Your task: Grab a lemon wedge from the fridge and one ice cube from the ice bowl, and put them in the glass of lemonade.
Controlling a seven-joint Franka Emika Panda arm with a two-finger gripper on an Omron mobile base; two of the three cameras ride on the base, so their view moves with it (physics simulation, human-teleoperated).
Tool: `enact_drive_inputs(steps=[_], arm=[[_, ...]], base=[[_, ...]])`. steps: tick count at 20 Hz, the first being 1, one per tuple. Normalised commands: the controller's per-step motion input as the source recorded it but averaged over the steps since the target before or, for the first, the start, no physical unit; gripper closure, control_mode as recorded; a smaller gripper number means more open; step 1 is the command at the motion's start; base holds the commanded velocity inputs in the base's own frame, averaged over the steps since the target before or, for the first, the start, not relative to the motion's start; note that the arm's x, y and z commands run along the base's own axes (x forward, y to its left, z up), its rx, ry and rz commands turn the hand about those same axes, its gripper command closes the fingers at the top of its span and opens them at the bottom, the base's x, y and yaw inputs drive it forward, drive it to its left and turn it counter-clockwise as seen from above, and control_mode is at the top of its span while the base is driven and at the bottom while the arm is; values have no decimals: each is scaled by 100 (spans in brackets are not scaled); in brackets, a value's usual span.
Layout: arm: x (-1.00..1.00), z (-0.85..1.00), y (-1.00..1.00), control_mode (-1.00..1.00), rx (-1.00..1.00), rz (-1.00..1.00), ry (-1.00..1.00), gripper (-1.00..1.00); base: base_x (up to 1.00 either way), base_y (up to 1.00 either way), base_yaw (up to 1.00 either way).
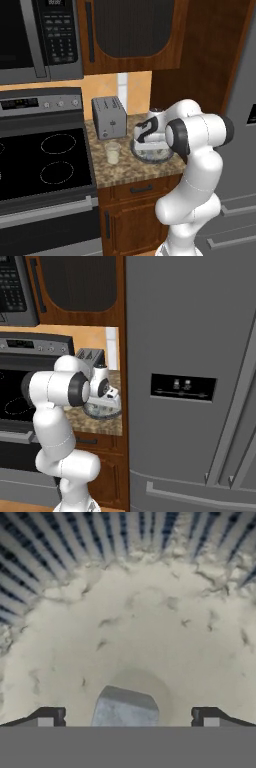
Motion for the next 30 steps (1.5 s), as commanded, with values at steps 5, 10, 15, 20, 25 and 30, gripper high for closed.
enact_drive_inputs(steps=[5,10,15,20,25,30], arm=[[0,-21,0,-100,5,0,0,100],[0,-1,0,-100,0,0,0,100],[0,0,0,-100,0,0,1,100],[-11,41,7,-100,-5,-1,0,100],[-10,58,17,-100,0,0,-10,100],[-10,30,11,-100,1,0,-13,100]], base=[[0,0,0],[0,0,0],[0,0,0],[0,0,0],[0,0,0],[0,0,0]])
